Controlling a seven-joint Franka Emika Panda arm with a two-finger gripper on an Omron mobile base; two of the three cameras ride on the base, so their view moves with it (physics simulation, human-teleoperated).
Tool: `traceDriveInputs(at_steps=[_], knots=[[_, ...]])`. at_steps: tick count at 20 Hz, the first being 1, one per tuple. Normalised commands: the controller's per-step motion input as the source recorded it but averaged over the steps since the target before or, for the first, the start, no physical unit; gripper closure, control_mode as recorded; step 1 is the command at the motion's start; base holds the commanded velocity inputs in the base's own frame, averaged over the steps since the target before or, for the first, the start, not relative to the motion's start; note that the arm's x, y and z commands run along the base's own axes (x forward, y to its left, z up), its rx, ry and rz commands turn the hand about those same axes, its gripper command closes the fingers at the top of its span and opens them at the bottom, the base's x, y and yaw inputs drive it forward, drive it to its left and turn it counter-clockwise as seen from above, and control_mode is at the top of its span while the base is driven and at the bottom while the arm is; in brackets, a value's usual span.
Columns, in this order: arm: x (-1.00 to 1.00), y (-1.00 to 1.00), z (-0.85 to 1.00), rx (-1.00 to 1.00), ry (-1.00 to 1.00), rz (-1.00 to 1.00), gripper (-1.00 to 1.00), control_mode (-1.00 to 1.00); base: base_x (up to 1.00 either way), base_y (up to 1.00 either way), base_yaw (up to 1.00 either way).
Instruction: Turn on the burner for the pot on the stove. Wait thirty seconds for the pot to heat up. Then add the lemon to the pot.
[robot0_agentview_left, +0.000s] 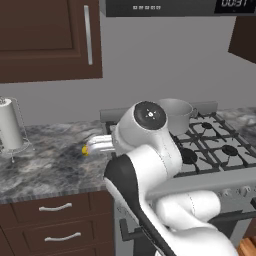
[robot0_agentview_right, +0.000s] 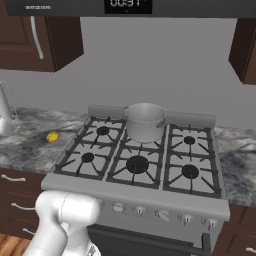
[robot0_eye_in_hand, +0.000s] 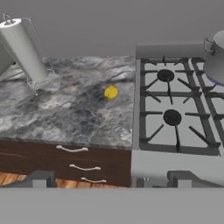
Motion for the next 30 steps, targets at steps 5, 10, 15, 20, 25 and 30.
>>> traceDriveInputs(at_steps=[5,10,15,20,25,30], knots=[[0.38,0.19,-0.33,0.02,0.00,0.09,-1.00,-1.00,0.00,0.00,0.00],[0.53,0.00,-0.24,0.00,0.00,0.00,-1.00,-1.00,0.00,0.00,0.00],[0.65,0.00,-0.14,0.00,0.06,0.00,-1.00,-1.00,0.00,0.00,0.00],[0.67,0.00,-0.19,0.00,0.08,0.00,-1.00,-1.00,0.00,0.00,0.00],[0.47,0.00,-0.41,0.00,0.03,0.00,-1.00,-1.00,0.00,0.00,0.00],[0.42,0.00,-0.45,0.01,0.02,0.00,-1.00,-1.00,0.00,0.00,0.00]])
